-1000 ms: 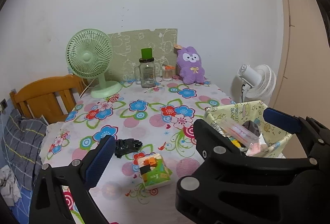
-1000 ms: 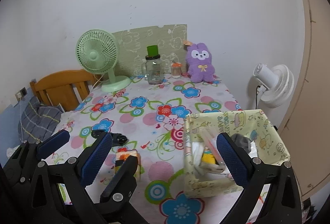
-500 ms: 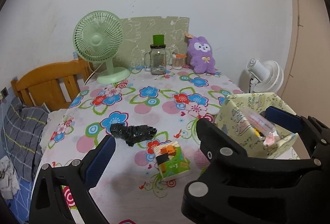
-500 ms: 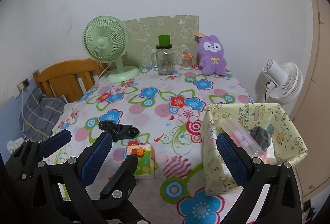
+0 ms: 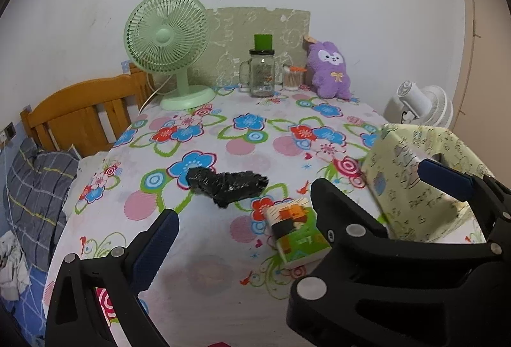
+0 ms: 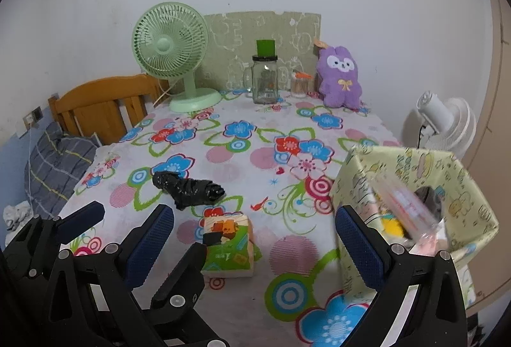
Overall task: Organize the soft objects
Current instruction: 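Grasp the green cartoon-printed tissue pack with the right gripper and lift it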
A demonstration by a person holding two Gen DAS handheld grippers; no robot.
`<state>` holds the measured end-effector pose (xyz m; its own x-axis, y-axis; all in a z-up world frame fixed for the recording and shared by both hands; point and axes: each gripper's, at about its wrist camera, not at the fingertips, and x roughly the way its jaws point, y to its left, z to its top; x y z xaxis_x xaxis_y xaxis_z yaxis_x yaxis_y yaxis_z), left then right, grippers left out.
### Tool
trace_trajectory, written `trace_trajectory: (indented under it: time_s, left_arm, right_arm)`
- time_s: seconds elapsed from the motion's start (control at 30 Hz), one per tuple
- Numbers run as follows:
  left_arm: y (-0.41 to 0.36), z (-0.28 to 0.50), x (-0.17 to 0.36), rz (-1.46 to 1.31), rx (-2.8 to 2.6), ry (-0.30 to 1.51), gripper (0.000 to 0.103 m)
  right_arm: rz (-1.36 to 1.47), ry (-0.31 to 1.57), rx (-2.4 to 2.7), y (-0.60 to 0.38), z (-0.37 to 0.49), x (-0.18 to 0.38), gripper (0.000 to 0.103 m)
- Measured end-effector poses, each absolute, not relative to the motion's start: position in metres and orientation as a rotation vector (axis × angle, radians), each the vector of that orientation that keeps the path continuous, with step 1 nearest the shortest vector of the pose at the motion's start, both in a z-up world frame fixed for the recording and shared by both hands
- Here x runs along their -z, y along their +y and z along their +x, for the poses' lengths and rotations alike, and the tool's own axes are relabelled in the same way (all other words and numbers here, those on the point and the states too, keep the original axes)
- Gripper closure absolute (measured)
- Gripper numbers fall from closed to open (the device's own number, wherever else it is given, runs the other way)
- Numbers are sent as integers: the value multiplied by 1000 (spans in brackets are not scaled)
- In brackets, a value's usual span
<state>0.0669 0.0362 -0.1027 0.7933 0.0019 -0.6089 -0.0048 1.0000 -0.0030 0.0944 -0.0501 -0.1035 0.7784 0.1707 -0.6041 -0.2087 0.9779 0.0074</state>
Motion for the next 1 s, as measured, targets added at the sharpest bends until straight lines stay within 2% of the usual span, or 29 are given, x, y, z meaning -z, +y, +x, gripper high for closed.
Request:
trace_trajectory:
  time_s: [0.63,0.73,1.0]
  left_arm:
    - [63,87,147,-43,-14,758,3]
    - [67,91,155,-47,-27,775,3]
    - [72,99,172,-57,-24,818,3]
  right_arm:
    - [-77,752,-239,-23,121,151,1]
    - [-79,784,-258,-18,127,160,11]
    - [-88,855,-239,-13,140,181,12]
